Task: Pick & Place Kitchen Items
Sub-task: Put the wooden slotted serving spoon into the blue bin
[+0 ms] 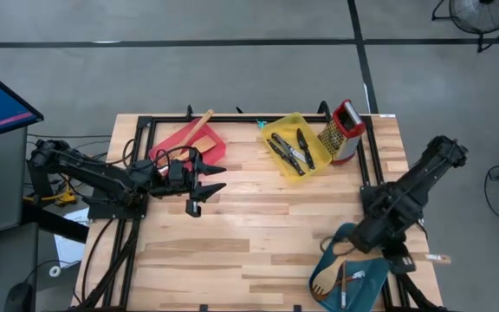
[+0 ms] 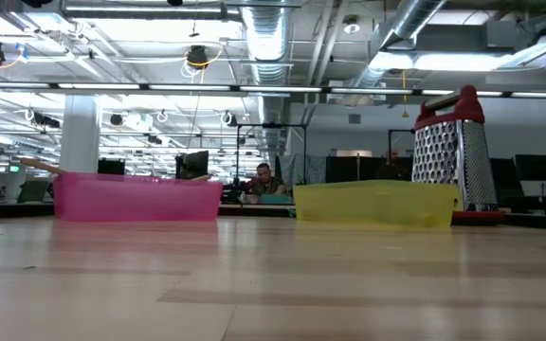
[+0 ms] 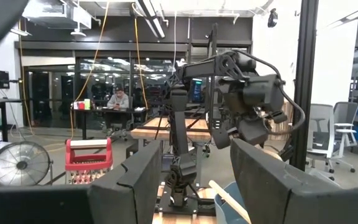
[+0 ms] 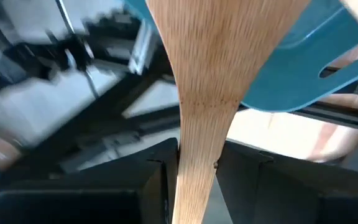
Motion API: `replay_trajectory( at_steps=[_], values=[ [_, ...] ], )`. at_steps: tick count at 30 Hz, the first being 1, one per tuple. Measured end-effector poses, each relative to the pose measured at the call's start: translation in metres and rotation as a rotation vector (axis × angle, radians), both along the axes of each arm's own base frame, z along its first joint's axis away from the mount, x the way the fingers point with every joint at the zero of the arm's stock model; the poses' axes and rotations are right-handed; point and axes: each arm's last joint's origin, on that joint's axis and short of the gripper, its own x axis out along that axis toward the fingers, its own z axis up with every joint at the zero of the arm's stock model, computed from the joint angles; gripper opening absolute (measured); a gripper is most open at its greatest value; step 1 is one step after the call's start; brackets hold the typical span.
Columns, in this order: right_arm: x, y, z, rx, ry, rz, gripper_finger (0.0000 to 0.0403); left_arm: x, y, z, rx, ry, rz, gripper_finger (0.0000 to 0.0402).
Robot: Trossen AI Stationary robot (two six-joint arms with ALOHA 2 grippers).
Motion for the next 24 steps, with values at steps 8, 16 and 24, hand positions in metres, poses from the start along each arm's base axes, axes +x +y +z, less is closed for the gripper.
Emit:
replay_trajectory(
  at_steps=[8,16,24],
  values=[
    [-0.025,0.015,-0.029,-0.064,0.062,0.187,0.0085,0.000,0.000,0.000,0.001,0.003,0.000,0.0177],
    [-0.037,0.021,-0.041,-0.100,0.178,0.169,0.0085,0.000,0.000,0.000,0.001,0.003,0.000,0.0177],
    [-0.047,0.026,-0.045,-0.095,0.225,0.215,0.0093,0.000,0.000,0.000,0.001,0.003,0.000,0.0177]
  ],
)
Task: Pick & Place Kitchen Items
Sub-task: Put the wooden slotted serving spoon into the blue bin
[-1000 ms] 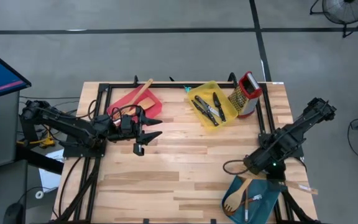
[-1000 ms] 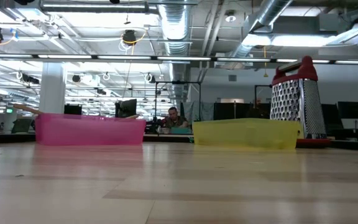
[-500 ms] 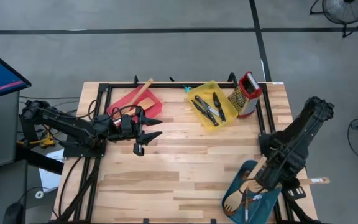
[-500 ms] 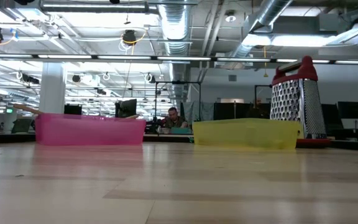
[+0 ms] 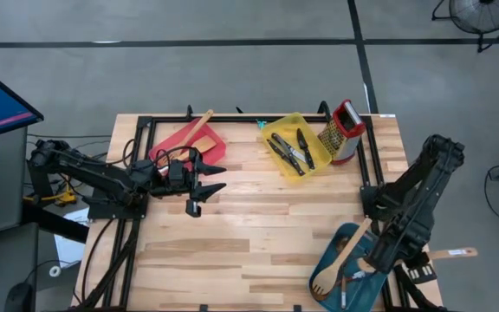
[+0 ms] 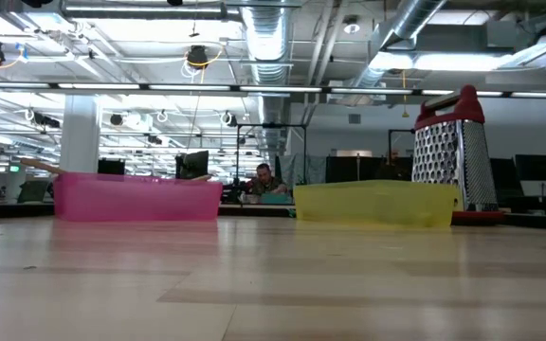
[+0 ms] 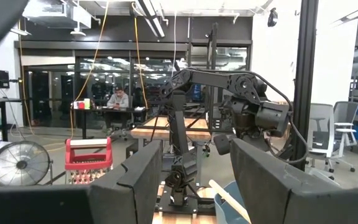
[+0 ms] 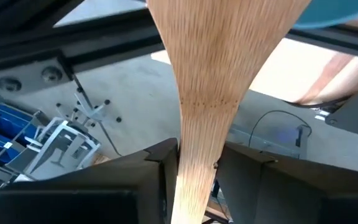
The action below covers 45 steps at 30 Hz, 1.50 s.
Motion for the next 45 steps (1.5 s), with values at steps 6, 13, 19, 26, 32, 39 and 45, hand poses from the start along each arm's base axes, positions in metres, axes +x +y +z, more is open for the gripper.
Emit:
replay_trajectory(
  at_steps=[6,13,19,26,32,39,45],
  values=[
    [0.003,0.007,-0.008,-0.030,0.014,0.015,0.0087,0.000,0.000,0.000,0.000,0.000,0.000,0.0177],
    [0.017,0.021,-0.031,-0.073,-0.032,0.153,0.0094,0.000,0.000,0.000,0.000,0.000,0.000,0.0177],
    [0.031,0.025,-0.046,-0.122,-0.043,0.193,0.0092,0.000,0.000,0.000,0.000,0.000,0.000,0.0177],
    [0.043,0.026,-0.058,-0.178,-0.055,0.212,0.0092,0.000,0.000,0.000,0.000,-0.001,0.000,0.0177],
    [0.048,0.029,-0.068,-0.159,-0.041,0.275,0.0092,0.000,0.000,0.000,0.000,0.000,0.000,0.0177],
    [0.049,0.029,-0.070,-0.176,-0.046,0.282,0.0093,0.000,0.000,0.000,0.000,0.000,0.000,0.0177],
    [0.049,0.029,-0.070,-0.181,-0.050,0.285,0.0093,0.000,0.000,0.000,0.000,0.000,0.000,0.0177]
  ],
)
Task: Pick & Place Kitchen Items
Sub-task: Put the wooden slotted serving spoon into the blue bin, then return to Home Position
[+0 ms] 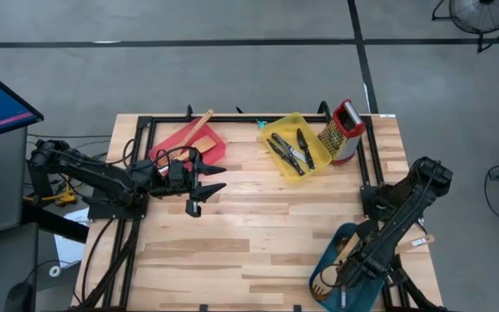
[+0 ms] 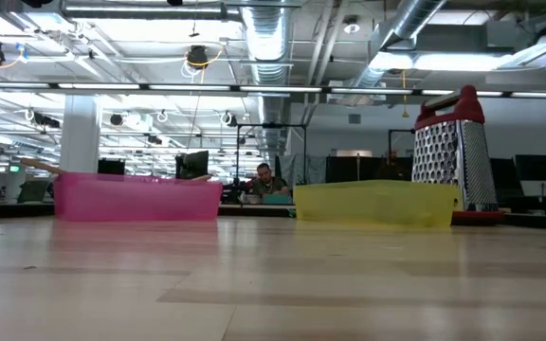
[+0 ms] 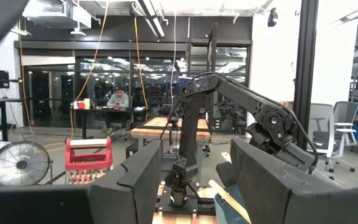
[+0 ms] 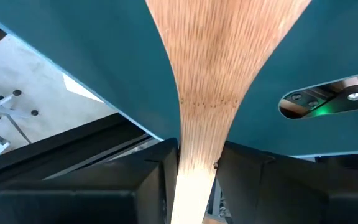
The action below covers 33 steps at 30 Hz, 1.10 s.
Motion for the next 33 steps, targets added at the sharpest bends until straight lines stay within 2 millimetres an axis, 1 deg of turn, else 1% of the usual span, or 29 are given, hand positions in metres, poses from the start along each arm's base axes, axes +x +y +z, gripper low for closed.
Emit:
replay_trajectory(
  at_steps=[4,11,21,25,29,33],
  values=[
    [0.000,0.000,0.000,-0.014,-0.015,0.006,0.0096,0.000,0.000,0.000,0.000,0.000,0.000,0.0177],
    [0.001,-0.001,-0.001,-0.032,-0.038,0.018,0.0114,0.000,0.000,0.000,0.000,0.000,0.000,0.0177],
    [0.001,-0.001,0.000,-0.039,-0.040,0.009,0.0109,0.000,0.000,0.000,0.000,0.000,0.000,0.0177],
    [0.003,-0.003,-0.001,-0.123,-0.084,-0.055,0.0113,0.000,0.000,0.000,0.000,0.000,0.000,0.0177],
    [0.012,-0.007,0.004,-0.151,-0.102,-0.151,0.0134,0.000,0.000,0.000,-0.003,0.000,-0.001,0.0177],
    [0.032,-0.009,0.023,-0.090,-0.160,-0.224,0.0153,0.000,0.000,0.000,-0.041,-0.004,-0.013,0.0177]
  ],
)
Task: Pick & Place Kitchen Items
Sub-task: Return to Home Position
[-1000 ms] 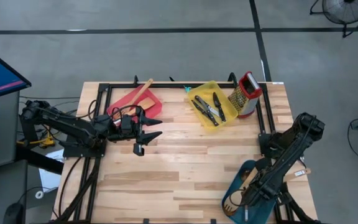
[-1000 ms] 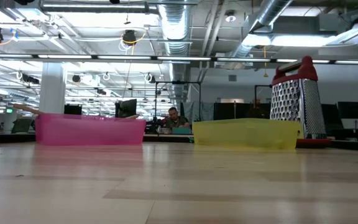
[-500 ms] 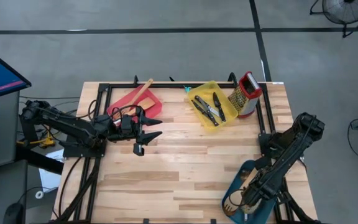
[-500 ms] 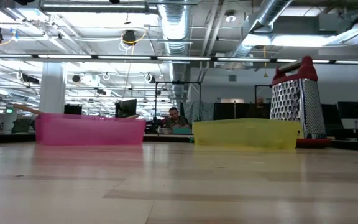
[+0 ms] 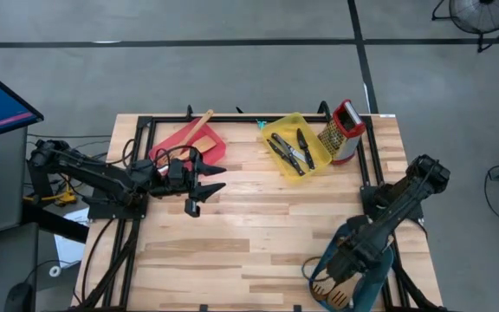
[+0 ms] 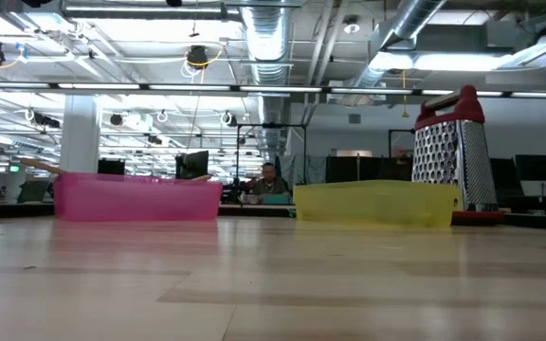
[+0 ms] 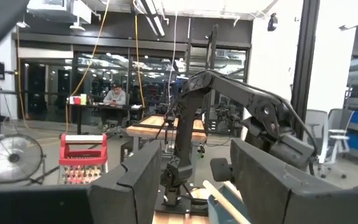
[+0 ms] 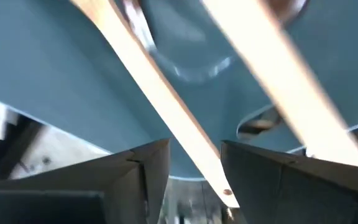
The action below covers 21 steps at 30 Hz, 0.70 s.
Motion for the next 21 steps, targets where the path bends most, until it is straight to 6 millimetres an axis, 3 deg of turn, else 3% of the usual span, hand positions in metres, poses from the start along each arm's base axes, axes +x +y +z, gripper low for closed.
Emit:
replay_trajectory(
  at_steps=[4,7,9,13,17,21],
  values=[
    [0.019,-0.006,0.032,0.059,-0.151,-0.033,0.0148,-0.010,0.002,0.010,-0.047,-0.048,-0.021,0.0177],
    [0.029,-0.018,0.070,0.086,-0.335,-0.065,0.0132,-0.025,0.004,0.022,-0.073,-0.099,-0.063,0.0173],
    [0.034,-0.030,0.098,0.076,-0.504,-0.093,0.0118,-0.036,0.006,0.028,-0.070,-0.112,-0.087,0.0163],
    [0.037,-0.060,0.160,0.032,-1.002,-0.076,0.0088,-0.058,0.011,0.034,-0.064,-0.074,-0.094,0.0122],
    [0.024,-0.091,0.211,-0.004,-1.442,0.052,0.0047,-0.074,0.015,0.035,-0.050,-0.029,-0.090,0.0058],
    [-0.003,-0.124,0.235,-0.056,-1.656,0.125,0.0008,-0.087,0.017,0.035,-0.047,-0.013,-0.109,0.0008]
  ],
)
